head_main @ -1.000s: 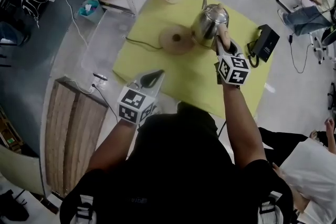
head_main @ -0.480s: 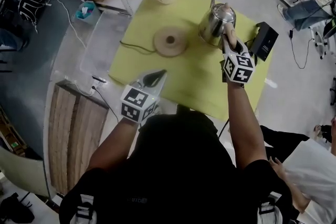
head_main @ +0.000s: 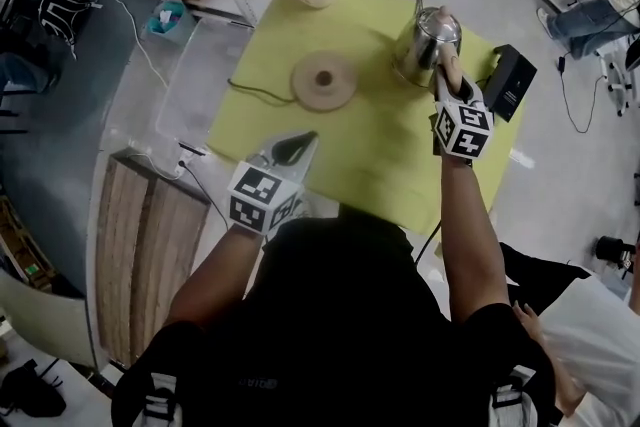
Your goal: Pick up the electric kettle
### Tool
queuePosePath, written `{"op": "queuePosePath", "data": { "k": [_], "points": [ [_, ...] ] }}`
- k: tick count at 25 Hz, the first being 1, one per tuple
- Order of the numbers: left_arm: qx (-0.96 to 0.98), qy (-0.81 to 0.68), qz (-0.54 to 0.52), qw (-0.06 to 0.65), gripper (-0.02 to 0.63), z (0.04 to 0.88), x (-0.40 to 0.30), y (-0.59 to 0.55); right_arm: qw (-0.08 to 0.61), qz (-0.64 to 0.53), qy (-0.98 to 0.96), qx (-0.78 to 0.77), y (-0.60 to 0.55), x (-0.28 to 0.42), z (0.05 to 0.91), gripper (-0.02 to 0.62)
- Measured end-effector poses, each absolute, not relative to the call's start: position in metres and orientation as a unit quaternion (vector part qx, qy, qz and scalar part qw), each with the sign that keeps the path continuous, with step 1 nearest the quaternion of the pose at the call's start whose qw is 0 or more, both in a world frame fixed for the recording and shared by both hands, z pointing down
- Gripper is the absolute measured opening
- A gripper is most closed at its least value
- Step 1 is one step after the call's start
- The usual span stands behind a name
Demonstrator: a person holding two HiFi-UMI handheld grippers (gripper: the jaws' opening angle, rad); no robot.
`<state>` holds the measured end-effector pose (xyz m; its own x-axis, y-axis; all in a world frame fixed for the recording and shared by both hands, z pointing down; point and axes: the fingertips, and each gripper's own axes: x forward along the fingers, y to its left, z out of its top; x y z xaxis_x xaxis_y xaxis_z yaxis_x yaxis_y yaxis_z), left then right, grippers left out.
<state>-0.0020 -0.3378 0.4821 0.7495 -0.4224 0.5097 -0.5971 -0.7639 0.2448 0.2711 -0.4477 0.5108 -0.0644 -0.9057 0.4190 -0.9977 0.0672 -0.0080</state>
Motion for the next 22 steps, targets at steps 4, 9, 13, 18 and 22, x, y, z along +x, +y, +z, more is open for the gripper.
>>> {"op": "queuePosePath", "data": {
  "k": [4, 9, 13, 18, 22],
  "points": [
    [0.913, -0.277, 0.220, 0.202, 0.002, 0.483, -0.001, -0.339, 0.151, 0.151, -0.712, 0.669, -0.449, 0.276, 0.513, 0.097],
    [0.913, -0.274, 0.221, 0.206, 0.002, 0.485, 0.003, -0.338, 0.161, 0.143, -0.719, 0.660, -0.446, 0.278, 0.516, 0.100],
    [0.915, -0.269, 0.219, 0.206, 0.002, 0.485, 0.007, -0.336, 0.164, 0.152, -0.720, 0.657, -0.438, 0.280, 0.524, 0.100],
    [0.917, -0.264, 0.219, 0.205, 0.002, 0.484, 0.008, -0.336, 0.171, 0.160, -0.714, 0.660, -0.431, 0.283, 0.533, 0.097],
    [0.917, -0.263, 0.218, 0.205, 0.002, 0.485, 0.004, -0.334, 0.179, 0.165, -0.709, 0.662, -0.424, 0.284, 0.540, 0.095]
  ]
}}
